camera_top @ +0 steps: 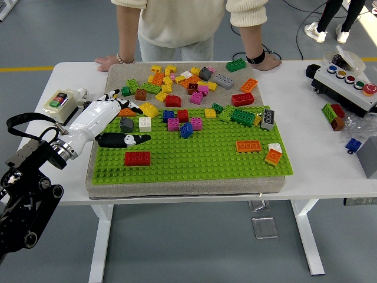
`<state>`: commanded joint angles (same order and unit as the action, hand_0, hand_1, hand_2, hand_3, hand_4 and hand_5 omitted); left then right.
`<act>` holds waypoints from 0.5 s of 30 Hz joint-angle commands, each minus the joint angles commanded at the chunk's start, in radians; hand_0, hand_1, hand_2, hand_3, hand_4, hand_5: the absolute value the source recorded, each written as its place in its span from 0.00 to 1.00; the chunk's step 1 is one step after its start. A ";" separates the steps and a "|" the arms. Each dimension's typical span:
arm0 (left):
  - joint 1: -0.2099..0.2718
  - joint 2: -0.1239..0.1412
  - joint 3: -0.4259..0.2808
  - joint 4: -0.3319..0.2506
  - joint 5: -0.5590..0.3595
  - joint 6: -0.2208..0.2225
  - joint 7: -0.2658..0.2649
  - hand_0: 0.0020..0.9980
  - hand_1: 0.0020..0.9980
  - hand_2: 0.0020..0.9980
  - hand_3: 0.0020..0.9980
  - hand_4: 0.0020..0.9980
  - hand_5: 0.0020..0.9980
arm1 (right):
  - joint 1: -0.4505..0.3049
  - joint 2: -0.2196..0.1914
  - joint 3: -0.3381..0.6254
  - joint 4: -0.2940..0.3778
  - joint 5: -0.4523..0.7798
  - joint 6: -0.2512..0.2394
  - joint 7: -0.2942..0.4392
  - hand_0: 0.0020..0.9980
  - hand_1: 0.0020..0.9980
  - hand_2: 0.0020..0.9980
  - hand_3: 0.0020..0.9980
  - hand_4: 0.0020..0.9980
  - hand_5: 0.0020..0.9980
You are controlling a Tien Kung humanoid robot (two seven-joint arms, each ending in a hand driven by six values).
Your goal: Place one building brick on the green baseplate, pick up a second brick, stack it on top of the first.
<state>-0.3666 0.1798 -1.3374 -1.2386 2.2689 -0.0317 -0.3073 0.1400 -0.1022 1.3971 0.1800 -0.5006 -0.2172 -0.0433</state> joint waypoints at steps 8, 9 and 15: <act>-0.003 0.001 0.020 0.010 -0.021 -0.023 -0.009 1.00 0.75 0.71 0.69 1.00 0.74 | 0.009 0.001 -0.008 0.000 -0.011 0.000 -0.002 0.74 0.67 0.71 0.60 0.92 0.50; -0.005 0.001 0.023 0.012 -0.030 -0.028 -0.009 1.00 0.75 0.71 0.69 1.00 0.74 | 0.010 0.001 -0.008 0.000 -0.012 0.001 -0.003 0.74 0.67 0.71 0.60 0.92 0.50; -0.013 0.002 0.034 0.015 -0.060 -0.044 -0.013 1.00 0.75 0.70 0.68 1.00 0.74 | 0.007 -0.003 -0.009 0.000 -0.019 0.012 -0.014 0.74 0.67 0.71 0.60 0.92 0.50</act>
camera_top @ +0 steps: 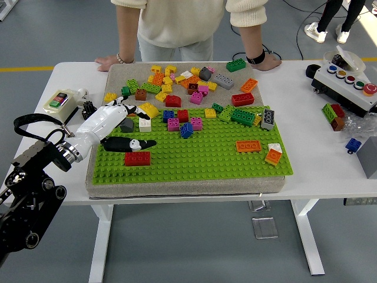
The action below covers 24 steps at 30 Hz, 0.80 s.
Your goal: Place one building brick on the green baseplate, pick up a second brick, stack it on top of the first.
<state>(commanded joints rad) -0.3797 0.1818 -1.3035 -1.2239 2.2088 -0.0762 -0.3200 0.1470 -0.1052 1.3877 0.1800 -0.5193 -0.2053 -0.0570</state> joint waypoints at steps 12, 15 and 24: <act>-0.016 0.007 0.059 0.003 -0.041 -0.074 -0.040 1.00 0.76 0.70 0.67 1.00 0.72 | -0.006 0.004 0.010 0.000 0.001 0.003 0.008 0.74 0.67 0.71 0.60 0.92 0.50; -0.020 0.000 0.055 0.007 -0.046 -0.083 -0.039 1.00 0.76 0.70 0.67 1.00 0.72 | -0.005 0.005 0.010 0.000 0.004 0.003 0.012 0.74 0.67 0.71 0.60 0.92 0.50; -0.030 0.001 0.075 0.008 -0.055 -0.140 -0.069 1.00 0.77 0.71 0.67 1.00 0.73 | -0.009 0.004 0.017 0.000 0.006 0.004 0.014 0.74 0.67 0.71 0.60 0.92 0.50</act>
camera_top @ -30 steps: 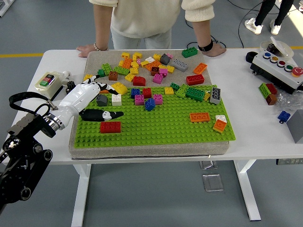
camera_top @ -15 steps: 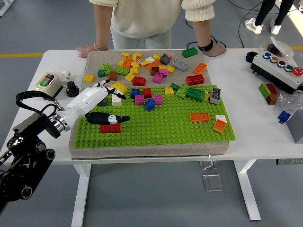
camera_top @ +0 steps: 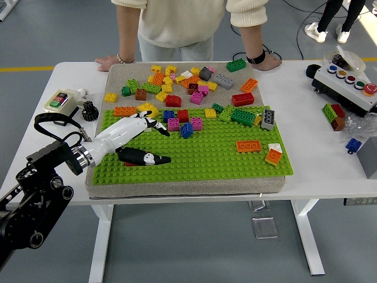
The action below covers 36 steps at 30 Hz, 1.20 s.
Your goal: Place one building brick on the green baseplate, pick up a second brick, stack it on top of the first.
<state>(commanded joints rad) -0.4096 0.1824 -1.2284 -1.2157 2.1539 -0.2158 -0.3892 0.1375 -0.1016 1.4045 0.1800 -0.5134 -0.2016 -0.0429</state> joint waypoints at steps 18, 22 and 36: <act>-0.066 0.001 0.049 0.080 -0.031 -0.052 -0.017 1.00 0.77 0.71 0.66 0.99 0.75 | 0.002 0.003 0.005 0.000 -0.002 -0.012 0.002 0.74 0.67 0.71 0.60 0.92 0.50; -0.088 -0.003 0.062 0.105 -0.031 -0.056 -0.016 1.00 0.78 0.71 0.66 0.98 0.76 | -0.001 0.004 0.007 0.000 0.000 -0.012 0.002 0.74 0.67 0.71 0.60 0.92 0.50; -0.079 0.001 -0.010 0.099 -0.087 -0.034 -0.013 1.00 0.77 0.71 0.65 0.97 0.77 | -0.004 0.005 0.016 0.000 0.003 -0.008 0.008 0.74 0.67 0.71 0.60 0.92 0.50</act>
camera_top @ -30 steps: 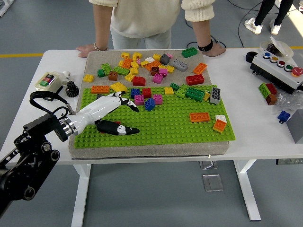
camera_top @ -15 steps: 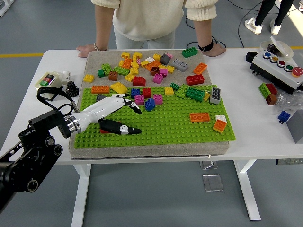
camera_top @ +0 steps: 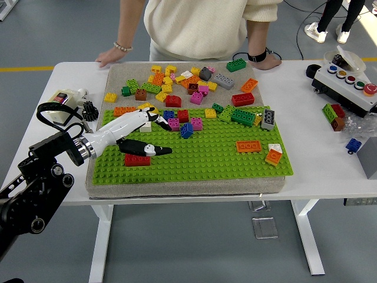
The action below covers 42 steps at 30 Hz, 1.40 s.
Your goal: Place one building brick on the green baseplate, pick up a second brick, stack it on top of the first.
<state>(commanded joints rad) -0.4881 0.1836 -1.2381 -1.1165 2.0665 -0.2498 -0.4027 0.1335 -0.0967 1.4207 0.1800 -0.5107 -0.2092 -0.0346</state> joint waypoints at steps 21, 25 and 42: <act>0.007 0.003 -0.054 -0.014 -0.022 -0.003 0.006 1.00 0.76 0.71 0.64 0.95 0.76 | 0.008 0.002 0.020 0.000 0.010 -0.017 0.007 0.74 0.66 0.71 0.60 0.92 0.50; 0.007 0.002 -0.060 -0.015 -0.022 -0.003 0.006 1.00 0.76 0.71 0.63 0.93 0.75 | 0.005 0.002 0.020 0.000 0.007 -0.013 0.004 0.74 0.66 0.71 0.60 0.92 0.50; 0.007 0.009 -0.080 -0.019 -0.023 0.009 0.002 1.00 0.76 0.71 0.63 0.92 0.73 | 0.008 0.005 0.005 0.000 0.001 -0.013 0.005 0.74 0.66 0.71 0.60 0.92 0.50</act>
<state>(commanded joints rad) -0.4806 0.1926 -1.3182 -1.1356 2.0439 -0.2406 -0.4003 0.1415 -0.0915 1.4256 0.1800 -0.5092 -0.2219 -0.0298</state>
